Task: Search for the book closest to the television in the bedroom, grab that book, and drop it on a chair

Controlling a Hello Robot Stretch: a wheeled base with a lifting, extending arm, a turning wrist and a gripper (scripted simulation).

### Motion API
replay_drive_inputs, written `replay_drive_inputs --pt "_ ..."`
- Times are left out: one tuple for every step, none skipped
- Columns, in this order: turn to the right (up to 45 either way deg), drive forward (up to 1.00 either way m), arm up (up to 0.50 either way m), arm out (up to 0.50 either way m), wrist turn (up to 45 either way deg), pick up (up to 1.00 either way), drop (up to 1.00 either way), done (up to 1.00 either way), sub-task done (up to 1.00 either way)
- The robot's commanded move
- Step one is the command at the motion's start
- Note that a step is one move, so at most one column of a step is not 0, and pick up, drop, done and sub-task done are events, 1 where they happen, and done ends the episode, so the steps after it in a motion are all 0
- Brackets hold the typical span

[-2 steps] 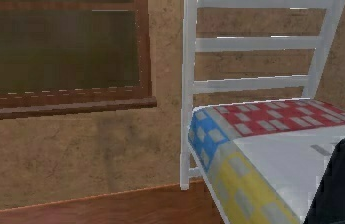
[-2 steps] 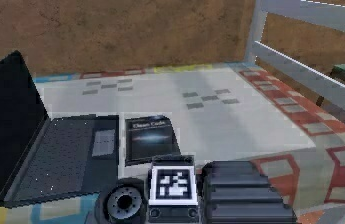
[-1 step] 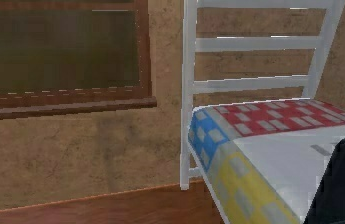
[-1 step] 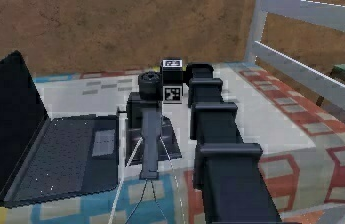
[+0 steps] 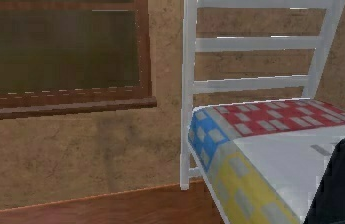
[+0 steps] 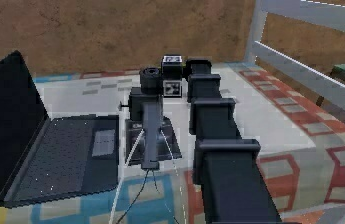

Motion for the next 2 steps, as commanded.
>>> replay_drive_inputs --pt "0.0 0.00 0.00 0.00 45.0 0.00 0.00 0.00 0.00" --pt "0.0 0.00 0.00 0.00 45.0 0.00 0.00 0.00 0.00"
